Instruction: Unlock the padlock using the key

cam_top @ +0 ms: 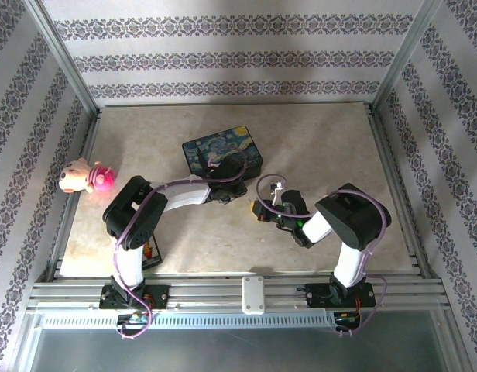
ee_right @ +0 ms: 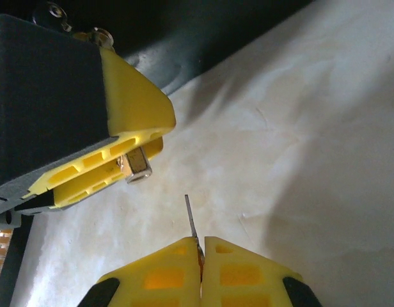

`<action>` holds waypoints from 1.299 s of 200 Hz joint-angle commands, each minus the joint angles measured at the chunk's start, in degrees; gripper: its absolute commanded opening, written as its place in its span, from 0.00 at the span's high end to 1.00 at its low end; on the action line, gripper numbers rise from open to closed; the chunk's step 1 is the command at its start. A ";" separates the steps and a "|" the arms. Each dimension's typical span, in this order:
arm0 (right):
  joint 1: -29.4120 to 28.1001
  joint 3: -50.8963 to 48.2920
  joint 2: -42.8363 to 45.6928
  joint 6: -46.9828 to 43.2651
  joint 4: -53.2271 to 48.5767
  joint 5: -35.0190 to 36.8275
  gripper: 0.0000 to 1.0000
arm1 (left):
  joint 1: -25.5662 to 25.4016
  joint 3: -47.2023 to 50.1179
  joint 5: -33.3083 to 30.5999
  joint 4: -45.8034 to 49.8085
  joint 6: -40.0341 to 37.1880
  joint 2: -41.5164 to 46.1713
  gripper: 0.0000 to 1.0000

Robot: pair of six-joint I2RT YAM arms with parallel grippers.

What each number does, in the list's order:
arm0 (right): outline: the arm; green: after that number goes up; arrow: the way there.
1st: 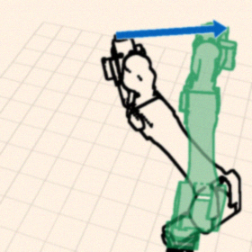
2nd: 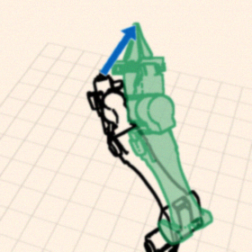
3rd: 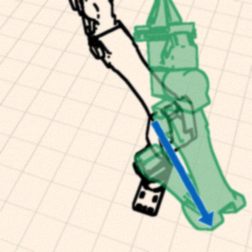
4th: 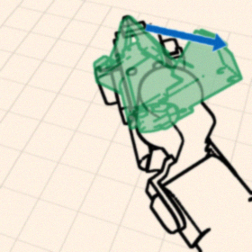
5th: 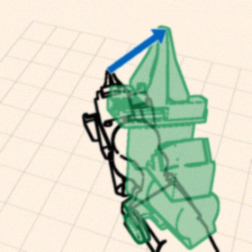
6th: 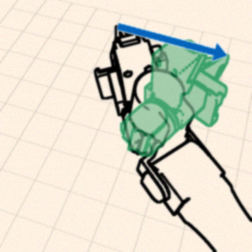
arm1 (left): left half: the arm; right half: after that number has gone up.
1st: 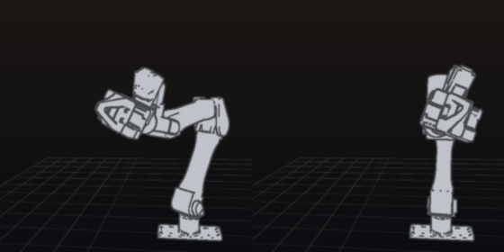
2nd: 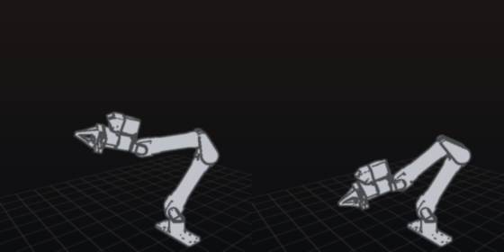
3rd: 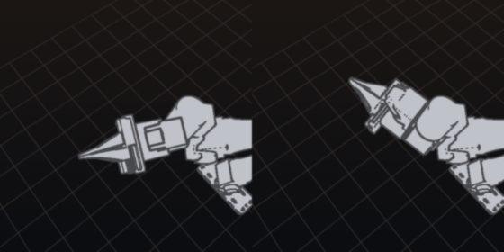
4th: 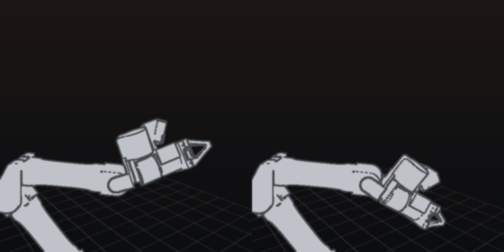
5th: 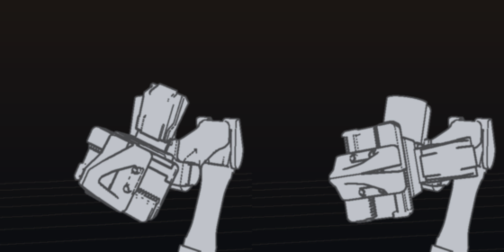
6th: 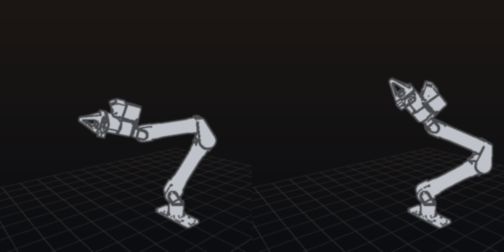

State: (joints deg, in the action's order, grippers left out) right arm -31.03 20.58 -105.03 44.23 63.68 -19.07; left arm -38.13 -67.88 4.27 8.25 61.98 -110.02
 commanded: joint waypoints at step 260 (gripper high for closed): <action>-4.68 -3.12 -6.94 3.10 15.75 4.47 1.00 | 1.56 0.56 15.54 -7.58 10.87 -1.37 0.94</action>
State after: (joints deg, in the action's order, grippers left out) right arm -35.16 17.08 -111.04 46.39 80.44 -15.70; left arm -37.04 -68.77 9.89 5.32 67.81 -110.67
